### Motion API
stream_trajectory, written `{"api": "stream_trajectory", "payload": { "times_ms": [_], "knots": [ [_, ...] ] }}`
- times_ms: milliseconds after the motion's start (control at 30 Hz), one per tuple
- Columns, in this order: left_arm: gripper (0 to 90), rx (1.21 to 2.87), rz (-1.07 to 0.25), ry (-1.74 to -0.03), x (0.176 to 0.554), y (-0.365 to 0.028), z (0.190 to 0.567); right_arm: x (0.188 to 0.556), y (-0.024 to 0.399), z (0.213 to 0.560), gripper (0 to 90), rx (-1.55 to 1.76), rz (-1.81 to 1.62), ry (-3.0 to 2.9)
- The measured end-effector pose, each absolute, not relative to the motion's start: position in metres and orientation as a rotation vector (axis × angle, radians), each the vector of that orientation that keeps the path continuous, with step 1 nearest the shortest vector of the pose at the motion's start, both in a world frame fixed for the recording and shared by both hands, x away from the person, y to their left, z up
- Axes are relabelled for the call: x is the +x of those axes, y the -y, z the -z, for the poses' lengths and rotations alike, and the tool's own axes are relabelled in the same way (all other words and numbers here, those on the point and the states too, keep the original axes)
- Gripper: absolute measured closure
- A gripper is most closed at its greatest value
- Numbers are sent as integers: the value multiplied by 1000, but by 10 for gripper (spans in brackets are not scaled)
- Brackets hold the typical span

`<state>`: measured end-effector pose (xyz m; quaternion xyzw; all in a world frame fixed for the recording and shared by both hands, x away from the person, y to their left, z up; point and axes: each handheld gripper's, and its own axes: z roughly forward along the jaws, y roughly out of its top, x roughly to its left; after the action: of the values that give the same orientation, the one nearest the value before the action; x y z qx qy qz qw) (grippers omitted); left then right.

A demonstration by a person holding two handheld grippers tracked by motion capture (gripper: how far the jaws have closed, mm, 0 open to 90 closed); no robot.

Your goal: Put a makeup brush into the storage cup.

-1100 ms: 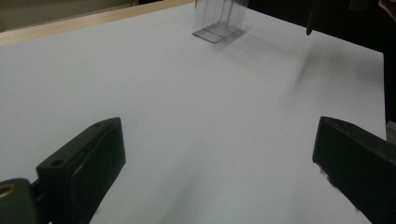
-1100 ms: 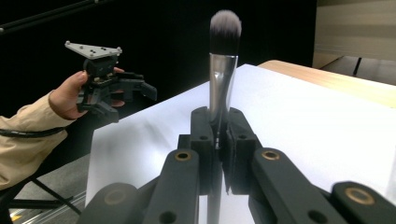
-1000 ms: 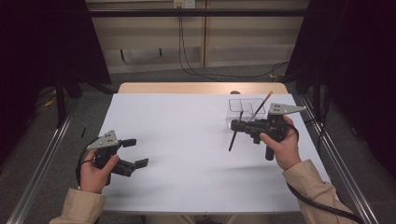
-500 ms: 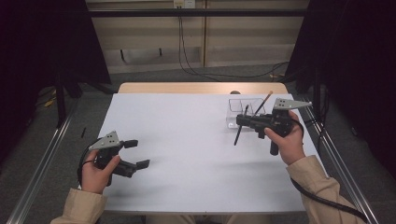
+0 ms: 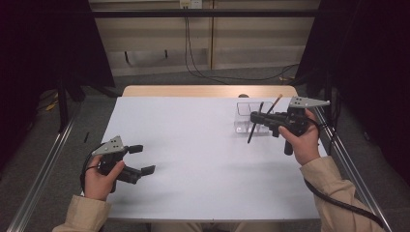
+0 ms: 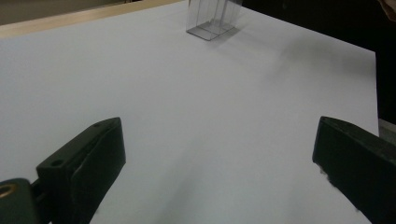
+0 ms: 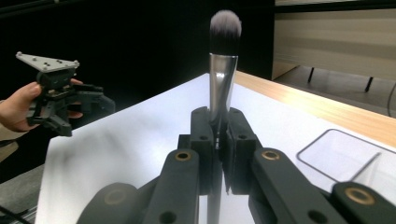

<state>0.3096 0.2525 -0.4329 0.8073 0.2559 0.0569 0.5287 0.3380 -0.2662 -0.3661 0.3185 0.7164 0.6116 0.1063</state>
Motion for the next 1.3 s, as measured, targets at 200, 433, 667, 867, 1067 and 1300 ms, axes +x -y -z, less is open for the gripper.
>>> {"api": "stream_trajectory", "payload": {
  "times_ms": [200,433,667,867,1067,1300],
  "knots": [
    [26,1931,-140,-608,310,-252,432,342,275,363,841,955,-1776,-2073],
    [26,1940,-138,-608,310,-252,433,347,284,359,842,975,-1748,-2043],
    [26,1934,-138,-607,310,-252,433,351,288,356,841,987,-1717,-2030],
    [26,1934,-139,-608,309,-252,432,354,291,353,841,999,-1698,-2008],
    [26,1931,-132,-607,309,-251,433,358,293,350,841,1014,-1675,-1987],
    [26,1939,-129,-605,310,-250,434,361,294,349,842,1030,-1641,-1972]
  ]
}}
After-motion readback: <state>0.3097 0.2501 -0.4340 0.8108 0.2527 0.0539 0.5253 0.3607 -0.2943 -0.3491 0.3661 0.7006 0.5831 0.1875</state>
